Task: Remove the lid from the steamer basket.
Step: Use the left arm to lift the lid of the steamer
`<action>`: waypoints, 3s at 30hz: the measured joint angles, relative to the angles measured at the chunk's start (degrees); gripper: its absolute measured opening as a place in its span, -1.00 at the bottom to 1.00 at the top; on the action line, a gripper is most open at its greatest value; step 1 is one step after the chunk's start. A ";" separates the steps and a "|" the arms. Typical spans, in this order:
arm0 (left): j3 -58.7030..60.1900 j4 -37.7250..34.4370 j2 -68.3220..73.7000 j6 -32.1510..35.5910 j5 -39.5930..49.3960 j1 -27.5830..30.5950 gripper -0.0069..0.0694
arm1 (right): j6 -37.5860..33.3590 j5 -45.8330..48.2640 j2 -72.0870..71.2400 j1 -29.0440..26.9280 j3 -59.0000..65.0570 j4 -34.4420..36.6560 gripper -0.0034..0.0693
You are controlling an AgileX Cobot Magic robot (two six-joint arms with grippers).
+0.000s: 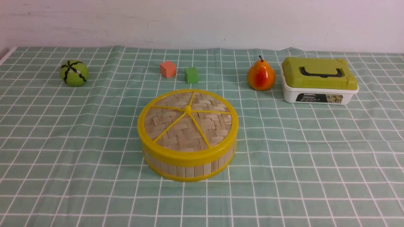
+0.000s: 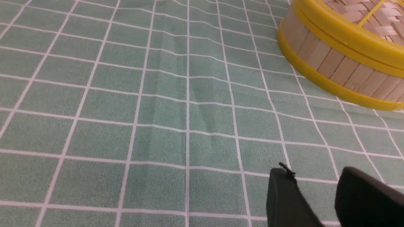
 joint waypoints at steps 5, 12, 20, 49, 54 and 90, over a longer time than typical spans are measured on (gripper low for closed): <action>0.00 0.00 0.00 0.00 0.00 0.00 -0.19 | 0.00 0.00 0.00 0.00 0.00 0.00 -0.24; 0.00 0.00 0.00 0.00 0.00 0.00 -0.19 | 0.00 0.00 0.00 0.00 0.00 0.00 -0.24; 0.00 0.00 0.00 0.06 0.00 0.00 -0.19 | 0.00 0.00 0.00 0.00 0.00 0.00 -0.24; 0.00 -41.99 0.00 -36.72 -21.39 0.00 -0.19 | 0.00 0.00 0.00 0.00 0.00 0.00 -0.24; 0.00 -43.33 0.00 -35.24 -27.32 0.00 -0.22 | 0.00 0.00 0.00 0.00 0.00 0.00 -0.24; -108.25 0.08 109.62 0.10 47.04 -17.30 -0.85 | 0.00 0.00 0.00 0.00 0.00 0.00 -0.24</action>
